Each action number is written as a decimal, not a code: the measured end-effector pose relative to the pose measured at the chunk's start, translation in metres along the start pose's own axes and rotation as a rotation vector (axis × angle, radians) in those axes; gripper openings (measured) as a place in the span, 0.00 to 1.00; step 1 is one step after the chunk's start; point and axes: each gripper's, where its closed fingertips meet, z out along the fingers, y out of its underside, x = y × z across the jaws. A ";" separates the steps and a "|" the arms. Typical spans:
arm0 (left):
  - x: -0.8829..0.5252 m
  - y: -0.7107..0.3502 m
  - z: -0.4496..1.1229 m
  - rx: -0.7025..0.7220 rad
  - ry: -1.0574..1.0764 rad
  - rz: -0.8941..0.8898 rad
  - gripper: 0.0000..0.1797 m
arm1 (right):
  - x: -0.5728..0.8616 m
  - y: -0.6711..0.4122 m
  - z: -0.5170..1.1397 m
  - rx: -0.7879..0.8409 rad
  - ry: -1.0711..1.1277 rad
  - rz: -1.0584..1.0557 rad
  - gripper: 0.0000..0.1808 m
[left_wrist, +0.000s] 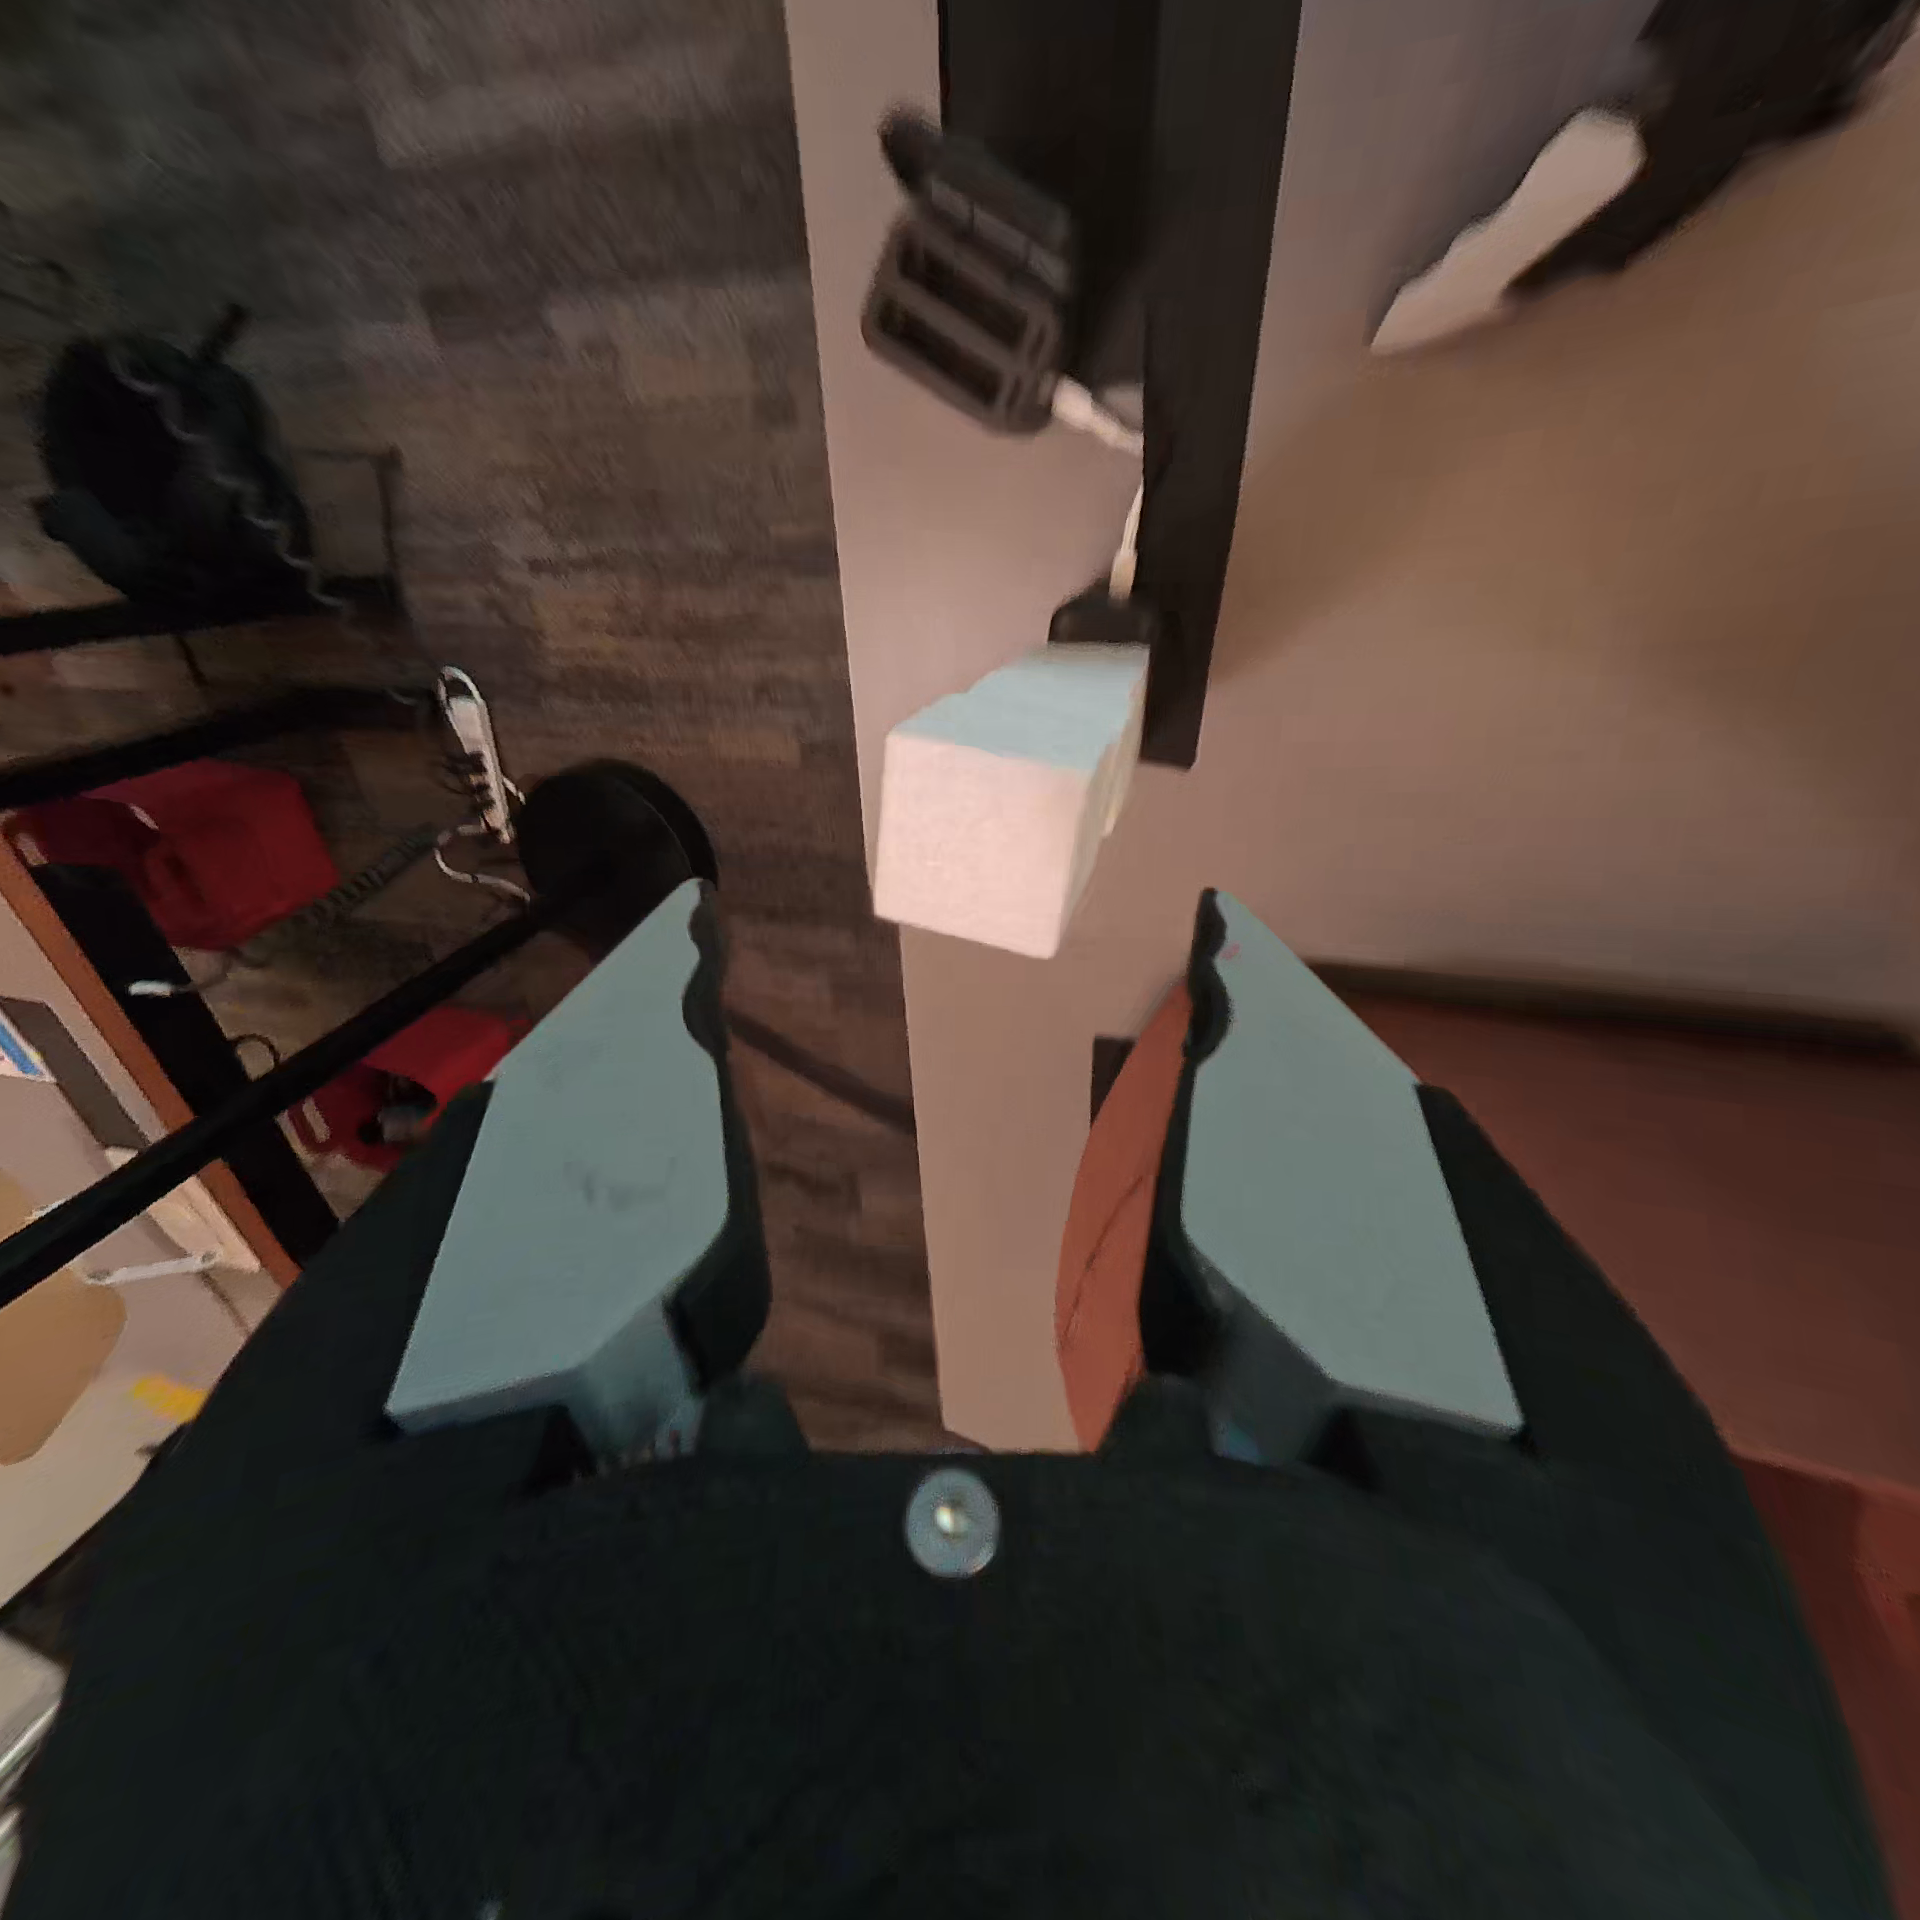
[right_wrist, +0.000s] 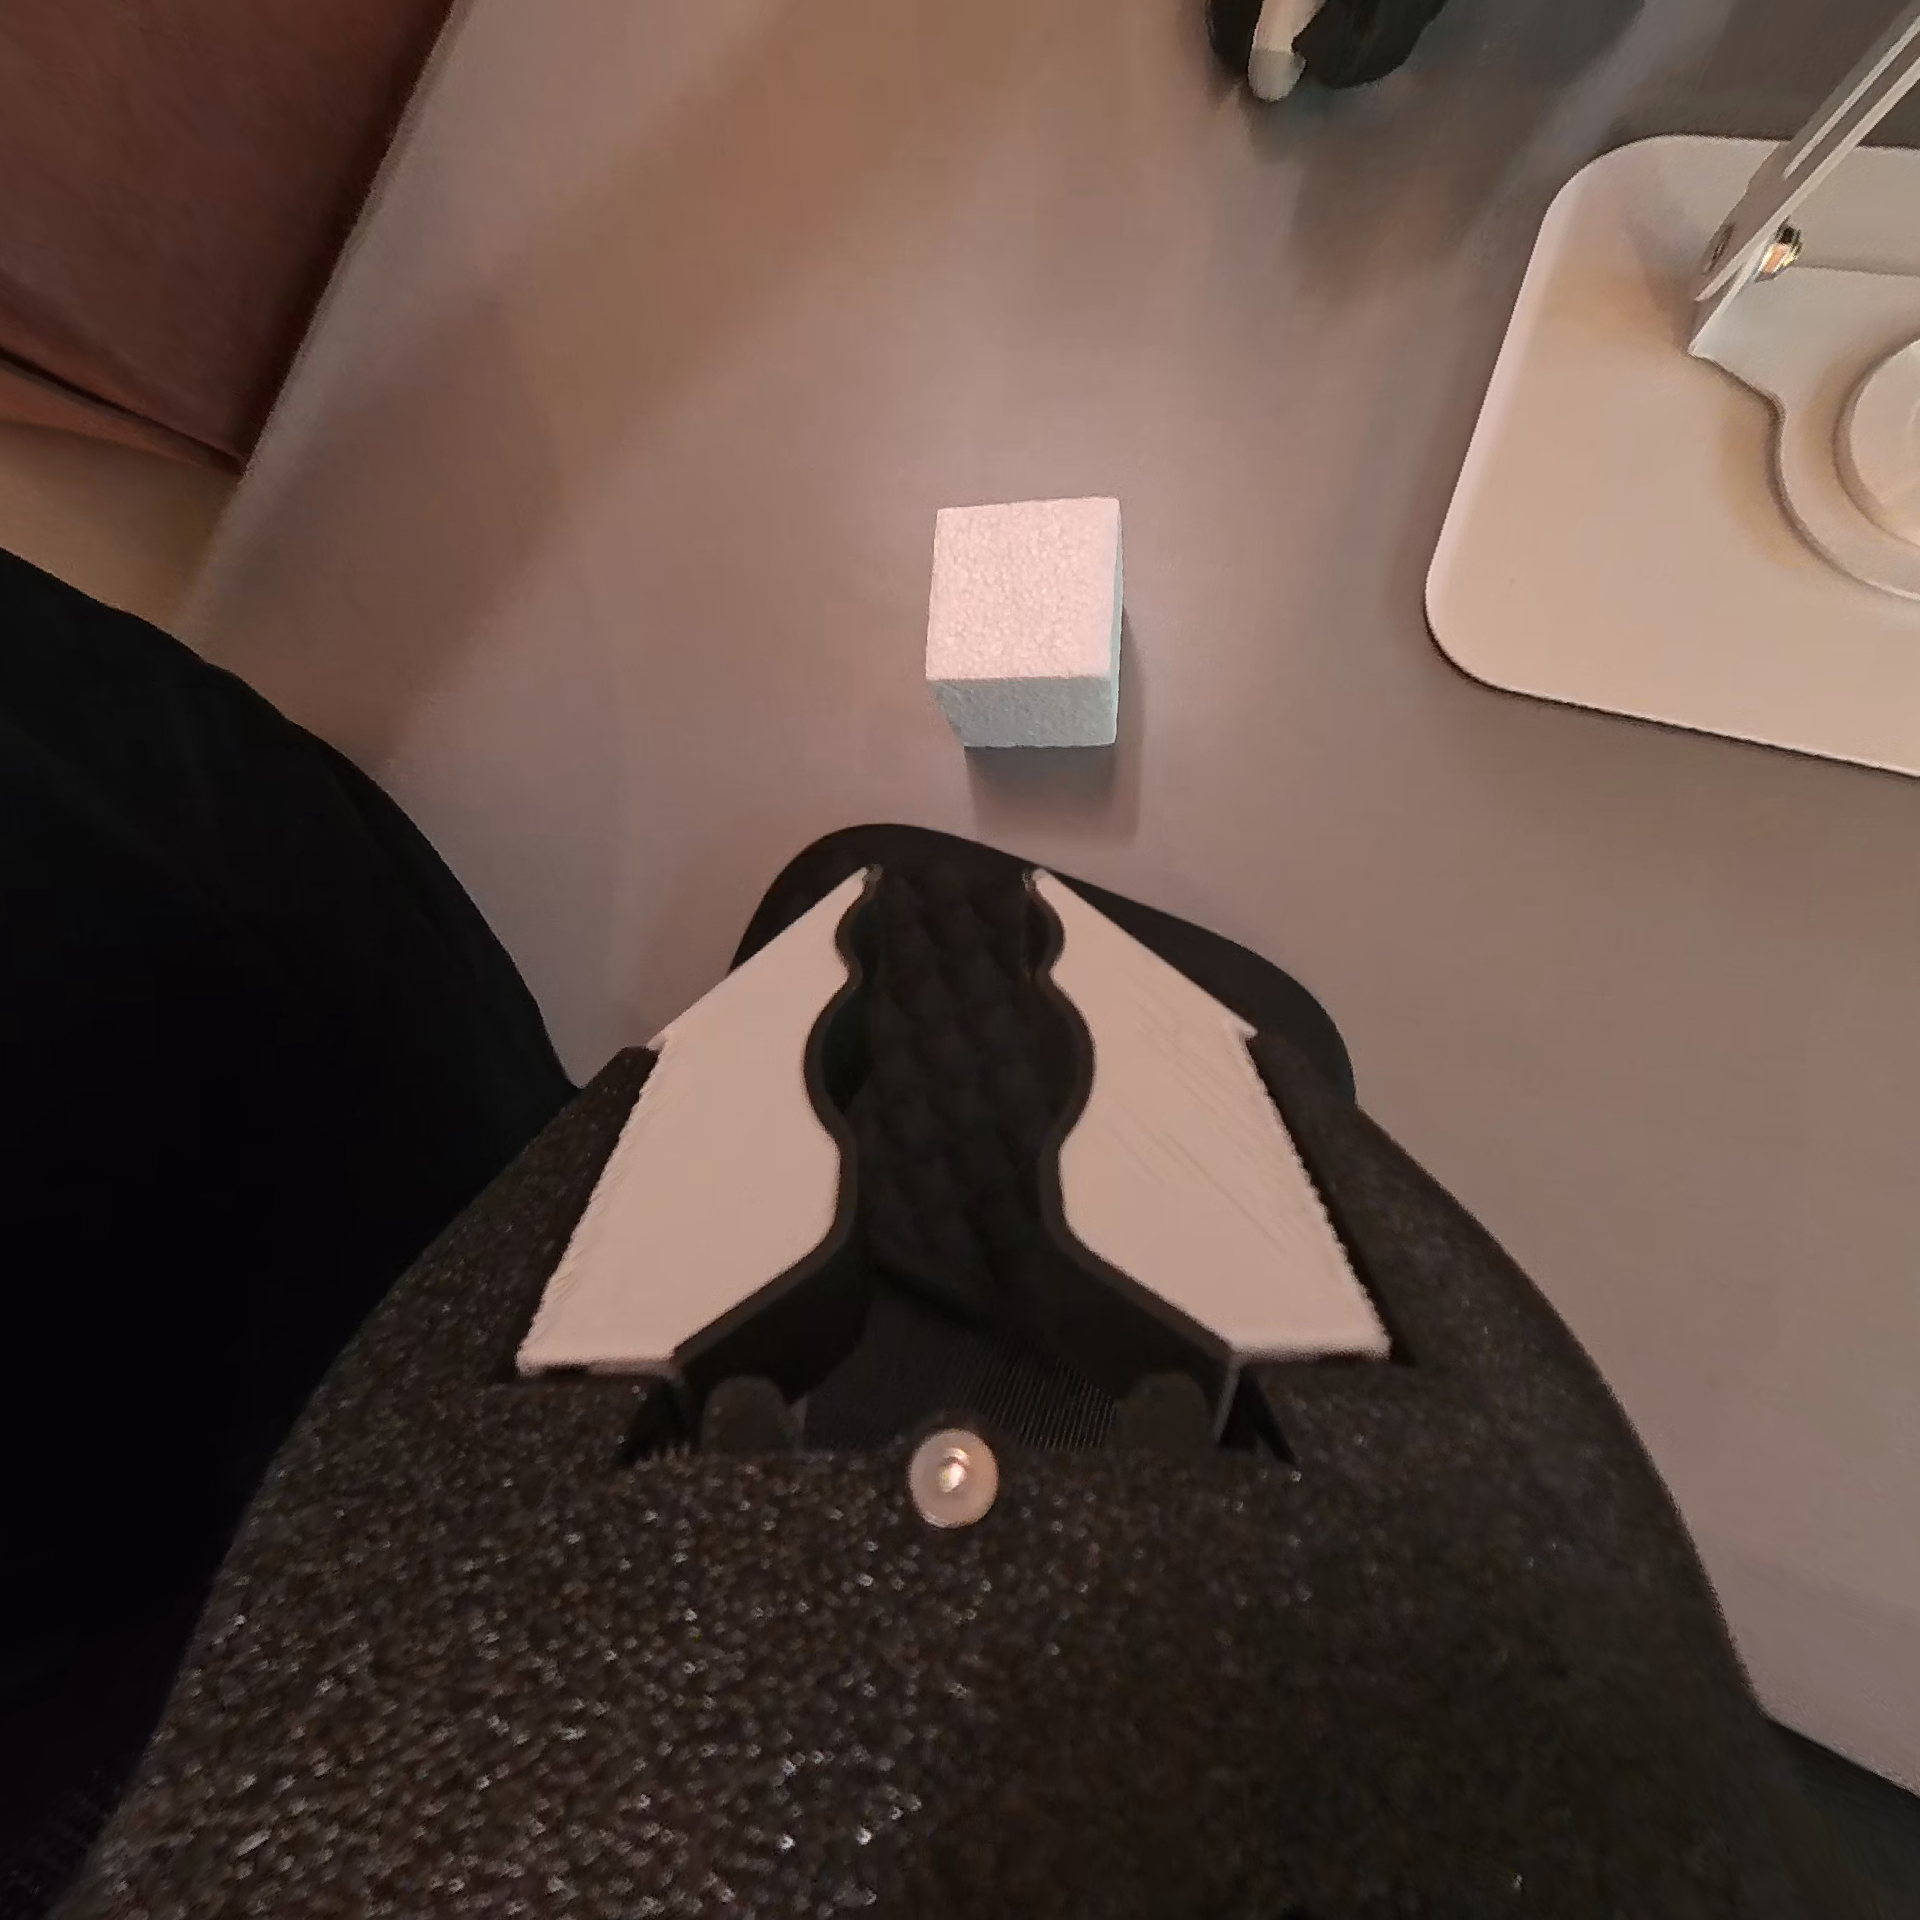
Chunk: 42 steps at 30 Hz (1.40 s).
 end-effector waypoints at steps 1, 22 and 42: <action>0.009 -0.010 -0.013 0.060 -0.005 -0.015 0.50 | 0.000 -0.002 0.000 0.009 0.000 -0.003 0.14; 0.488 -0.172 0.164 0.242 0.356 -0.263 0.56 | 0.029 -0.032 -0.034 0.243 0.122 0.055 0.16; 0.161 -0.039 -0.036 0.404 0.016 -0.185 0.32 | 0.027 -0.020 -0.026 0.164 0.131 0.045 0.15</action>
